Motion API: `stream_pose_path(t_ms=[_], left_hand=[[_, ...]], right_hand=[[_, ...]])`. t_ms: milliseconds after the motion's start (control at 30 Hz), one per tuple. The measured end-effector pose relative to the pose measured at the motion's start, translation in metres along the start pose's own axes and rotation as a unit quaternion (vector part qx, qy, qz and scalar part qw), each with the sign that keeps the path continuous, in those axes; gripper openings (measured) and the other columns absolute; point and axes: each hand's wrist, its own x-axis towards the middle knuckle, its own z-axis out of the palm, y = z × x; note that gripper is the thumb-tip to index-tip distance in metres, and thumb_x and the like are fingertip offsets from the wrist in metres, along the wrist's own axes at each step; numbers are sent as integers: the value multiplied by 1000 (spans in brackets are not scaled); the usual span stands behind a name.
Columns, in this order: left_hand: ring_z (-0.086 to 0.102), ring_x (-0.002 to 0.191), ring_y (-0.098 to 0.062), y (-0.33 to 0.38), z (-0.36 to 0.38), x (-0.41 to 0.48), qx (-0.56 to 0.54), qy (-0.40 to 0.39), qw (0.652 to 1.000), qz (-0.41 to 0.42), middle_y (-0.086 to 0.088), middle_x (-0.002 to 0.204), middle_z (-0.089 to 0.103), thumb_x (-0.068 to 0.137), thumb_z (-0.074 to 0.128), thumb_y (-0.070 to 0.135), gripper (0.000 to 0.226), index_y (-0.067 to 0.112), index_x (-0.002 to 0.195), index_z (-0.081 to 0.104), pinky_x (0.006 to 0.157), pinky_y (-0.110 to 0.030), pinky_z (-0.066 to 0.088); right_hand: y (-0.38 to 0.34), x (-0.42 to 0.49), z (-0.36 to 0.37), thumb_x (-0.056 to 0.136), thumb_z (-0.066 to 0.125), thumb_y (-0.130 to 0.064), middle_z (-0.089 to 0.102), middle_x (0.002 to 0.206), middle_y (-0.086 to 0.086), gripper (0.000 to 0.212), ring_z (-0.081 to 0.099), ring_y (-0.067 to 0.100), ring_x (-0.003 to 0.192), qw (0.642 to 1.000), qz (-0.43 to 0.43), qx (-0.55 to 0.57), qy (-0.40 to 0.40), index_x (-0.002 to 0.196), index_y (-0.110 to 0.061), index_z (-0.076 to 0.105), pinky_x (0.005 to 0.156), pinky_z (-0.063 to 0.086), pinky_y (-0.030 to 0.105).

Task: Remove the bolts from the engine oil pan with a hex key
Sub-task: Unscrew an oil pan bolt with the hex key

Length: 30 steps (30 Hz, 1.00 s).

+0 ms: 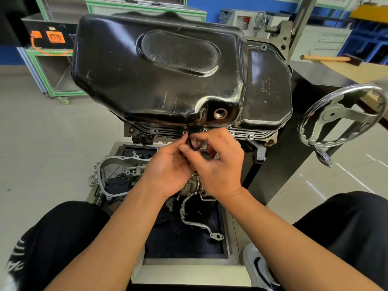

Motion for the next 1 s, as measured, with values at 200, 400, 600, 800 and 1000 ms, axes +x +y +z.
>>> stream_pose_path(t_ms=[200,400,600,800,1000], left_hand=[[72,89,-17,-2,2,-1,-26,-11,999,16,-7,97,71,86,58,16,22,5,92,76,78,-28,60],[43,132,-18,-4,6,-2,23,34,999,9,-5,130,47,78,69,32,38,10,109,65,120,-32,27],[67,103,-18,0,4,-3,29,22,999,20,-8,101,70,80,63,23,26,5,93,76,101,-29,51],[73,78,-16,-3,3,-2,-35,-7,999,19,-10,88,72,87,55,12,21,1,92,73,69,-25,60],[63,104,-15,-4,0,-3,59,-41,997,6,-4,105,70,88,57,30,28,12,101,75,113,-31,34]], right_hand=[[-3,3,7,78,81,5,66,80,8,12,61,15,76,1000,-16,2,24,88,0,77,75,47,16],[7,-5,10,89,68,6,62,92,12,19,60,24,85,994,-76,-33,-65,107,2,73,74,52,36],[5,-2,8,86,77,-10,62,90,9,18,59,19,85,997,-61,-21,-46,101,0,74,76,51,28],[1,6,6,72,88,-1,61,71,9,14,55,14,70,999,-25,-8,26,81,0,77,69,44,15],[8,3,6,82,79,3,64,74,8,11,56,19,71,996,-89,-26,-13,92,0,78,69,46,21]])
